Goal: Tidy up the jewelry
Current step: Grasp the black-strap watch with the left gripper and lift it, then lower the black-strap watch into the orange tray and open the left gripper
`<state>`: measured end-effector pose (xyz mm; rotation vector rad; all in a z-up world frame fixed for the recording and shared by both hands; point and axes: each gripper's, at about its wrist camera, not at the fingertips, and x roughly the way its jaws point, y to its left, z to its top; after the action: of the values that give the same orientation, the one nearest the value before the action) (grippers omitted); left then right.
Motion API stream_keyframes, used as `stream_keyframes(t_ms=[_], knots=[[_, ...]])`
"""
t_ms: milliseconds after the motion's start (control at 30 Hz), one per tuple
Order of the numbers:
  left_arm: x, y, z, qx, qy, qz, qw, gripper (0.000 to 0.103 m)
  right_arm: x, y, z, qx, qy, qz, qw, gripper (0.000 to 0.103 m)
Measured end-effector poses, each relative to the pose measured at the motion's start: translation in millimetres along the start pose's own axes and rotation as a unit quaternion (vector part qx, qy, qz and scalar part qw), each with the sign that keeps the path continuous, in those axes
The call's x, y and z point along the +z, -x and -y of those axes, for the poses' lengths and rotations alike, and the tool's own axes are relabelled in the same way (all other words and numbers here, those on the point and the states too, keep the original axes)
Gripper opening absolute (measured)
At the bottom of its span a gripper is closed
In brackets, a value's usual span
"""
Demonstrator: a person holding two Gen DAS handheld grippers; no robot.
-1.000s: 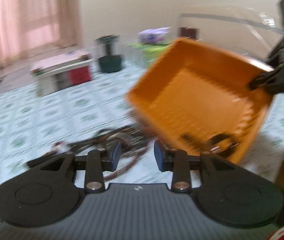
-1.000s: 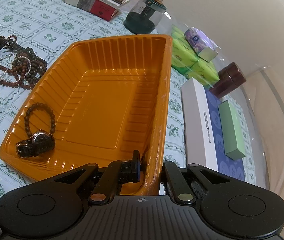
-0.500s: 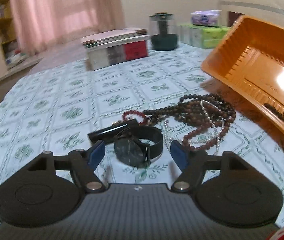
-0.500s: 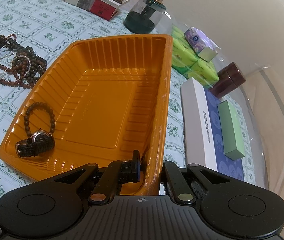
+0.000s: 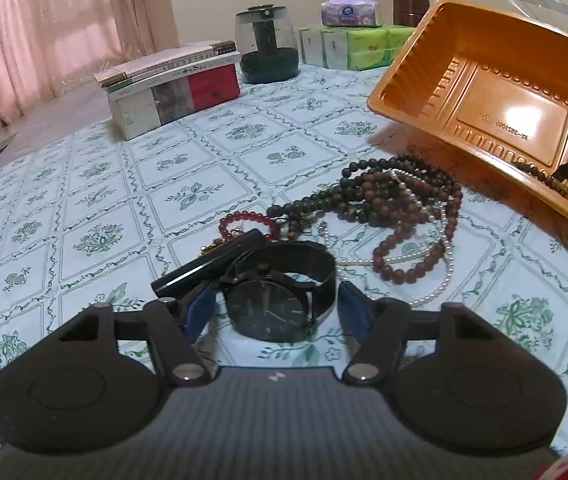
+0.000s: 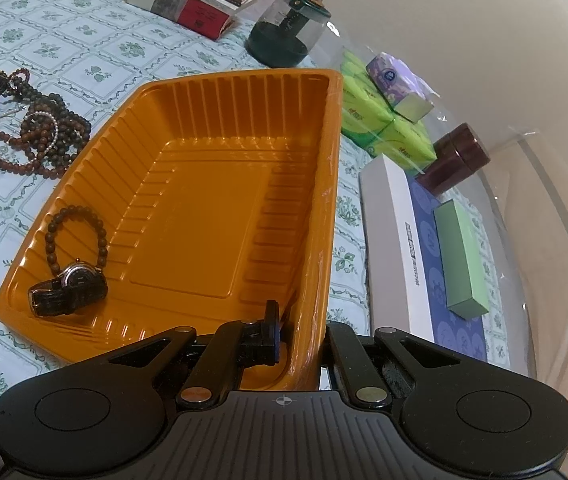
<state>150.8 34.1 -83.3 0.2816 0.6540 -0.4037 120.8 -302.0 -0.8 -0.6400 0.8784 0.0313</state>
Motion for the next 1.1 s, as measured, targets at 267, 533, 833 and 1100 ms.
stream_keyframes(t_ms=[267,533,833,1100], knots=[[1,1,-3,-0.005,0.001,-0.013,0.9999,0.043,0,0,0,0.0,0.0,0.0,1.0,0.005],[3,19,15,0.029,0.016,-0.026,0.9991,0.042,0,0,0,0.0,-0.001,0.001,1.0,0.005],[19,34,46,0.009,0.039,-0.014,0.9991,0.042,-1,1,1,0.001,-0.001,0.004,1.0,0.005],[57,35,96,-0.061,0.026,0.025,0.9975,0.042,-1,2,1,0.001,-0.002,0.005,1.0,0.005]])
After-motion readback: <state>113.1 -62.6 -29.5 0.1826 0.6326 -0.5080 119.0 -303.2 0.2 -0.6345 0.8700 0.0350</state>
